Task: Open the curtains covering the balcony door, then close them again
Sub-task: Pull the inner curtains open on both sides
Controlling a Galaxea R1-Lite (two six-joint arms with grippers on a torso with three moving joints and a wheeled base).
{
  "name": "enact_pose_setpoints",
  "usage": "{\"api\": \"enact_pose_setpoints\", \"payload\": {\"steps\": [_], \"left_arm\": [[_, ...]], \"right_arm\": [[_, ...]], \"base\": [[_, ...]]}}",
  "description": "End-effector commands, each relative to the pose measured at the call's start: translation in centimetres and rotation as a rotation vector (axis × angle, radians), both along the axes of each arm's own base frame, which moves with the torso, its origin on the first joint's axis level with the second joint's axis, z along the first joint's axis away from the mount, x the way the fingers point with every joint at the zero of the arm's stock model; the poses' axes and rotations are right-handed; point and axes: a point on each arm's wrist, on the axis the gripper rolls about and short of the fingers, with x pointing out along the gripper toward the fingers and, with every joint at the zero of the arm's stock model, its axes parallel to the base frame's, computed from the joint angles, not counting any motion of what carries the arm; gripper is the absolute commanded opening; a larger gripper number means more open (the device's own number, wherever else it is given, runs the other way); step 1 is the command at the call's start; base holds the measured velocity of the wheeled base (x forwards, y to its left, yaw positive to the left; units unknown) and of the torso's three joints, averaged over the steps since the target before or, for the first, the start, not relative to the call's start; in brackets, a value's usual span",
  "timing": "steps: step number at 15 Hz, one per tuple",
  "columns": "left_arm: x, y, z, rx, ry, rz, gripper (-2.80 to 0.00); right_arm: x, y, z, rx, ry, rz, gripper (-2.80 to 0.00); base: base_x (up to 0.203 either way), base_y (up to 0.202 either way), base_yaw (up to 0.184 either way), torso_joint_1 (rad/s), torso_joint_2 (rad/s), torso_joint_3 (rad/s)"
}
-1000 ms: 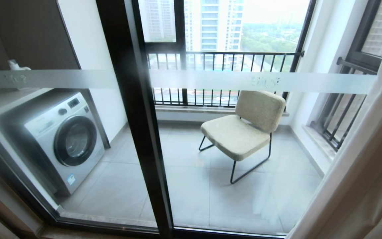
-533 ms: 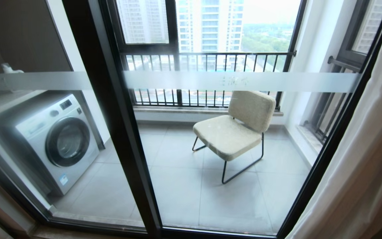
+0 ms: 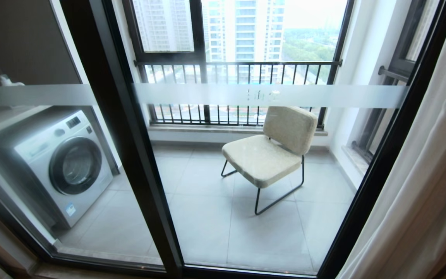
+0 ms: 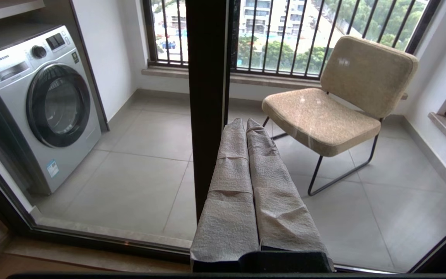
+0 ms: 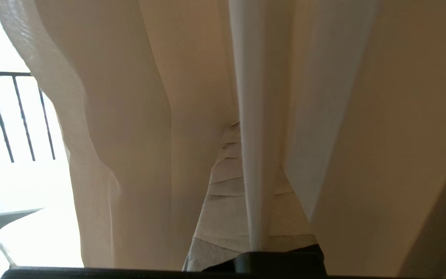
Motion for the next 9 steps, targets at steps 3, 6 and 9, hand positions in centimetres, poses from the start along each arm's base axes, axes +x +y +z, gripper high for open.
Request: {"api": "enact_pose_setpoints", "payload": {"steps": [3,6,9], "left_arm": [[0.0,0.0,0.0,-0.001,-0.002,0.002,-2.8],[0.0,0.0,0.0,-0.001,-0.002,0.002,-2.8],[0.0,0.0,0.0,-0.001,-0.002,0.002,-2.8]], "right_arm": [[0.1,-0.1,0.0,0.001,0.001,0.0,-2.8],[0.4,-0.2,-0.1,0.003,0.006,0.0,-2.8],[1.2,-0.7,-0.1,0.004,0.005,-0.004,-2.8]], "base": [[0.0,0.0,0.0,0.0,0.0,0.0],[0.0,0.0,0.0,0.0,0.0,0.0],[0.0,0.0,0.0,0.0,0.0,0.0]]}}
